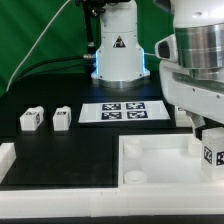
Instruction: Assemble one leg
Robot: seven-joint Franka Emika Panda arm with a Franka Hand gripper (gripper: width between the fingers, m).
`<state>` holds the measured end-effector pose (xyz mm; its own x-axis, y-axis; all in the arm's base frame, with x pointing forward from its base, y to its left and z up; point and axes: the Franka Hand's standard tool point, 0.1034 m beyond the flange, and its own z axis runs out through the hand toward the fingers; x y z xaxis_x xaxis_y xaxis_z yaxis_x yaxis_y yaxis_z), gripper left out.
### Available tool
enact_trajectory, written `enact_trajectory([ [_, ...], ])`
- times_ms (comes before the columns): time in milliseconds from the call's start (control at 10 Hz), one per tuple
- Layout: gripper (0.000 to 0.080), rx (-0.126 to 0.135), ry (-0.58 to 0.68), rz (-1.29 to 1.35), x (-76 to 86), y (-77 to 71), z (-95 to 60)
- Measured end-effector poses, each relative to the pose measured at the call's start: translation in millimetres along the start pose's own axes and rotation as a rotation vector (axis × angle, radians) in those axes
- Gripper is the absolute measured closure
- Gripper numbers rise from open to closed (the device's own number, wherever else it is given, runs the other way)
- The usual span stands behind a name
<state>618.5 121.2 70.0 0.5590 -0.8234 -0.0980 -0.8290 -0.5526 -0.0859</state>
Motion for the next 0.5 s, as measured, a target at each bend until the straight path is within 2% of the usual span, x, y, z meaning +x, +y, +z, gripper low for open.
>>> enact_trajectory([
  [500,0.0151,-0.046,-0.013,-0.641,-1.3,0.8,-2.1],
])
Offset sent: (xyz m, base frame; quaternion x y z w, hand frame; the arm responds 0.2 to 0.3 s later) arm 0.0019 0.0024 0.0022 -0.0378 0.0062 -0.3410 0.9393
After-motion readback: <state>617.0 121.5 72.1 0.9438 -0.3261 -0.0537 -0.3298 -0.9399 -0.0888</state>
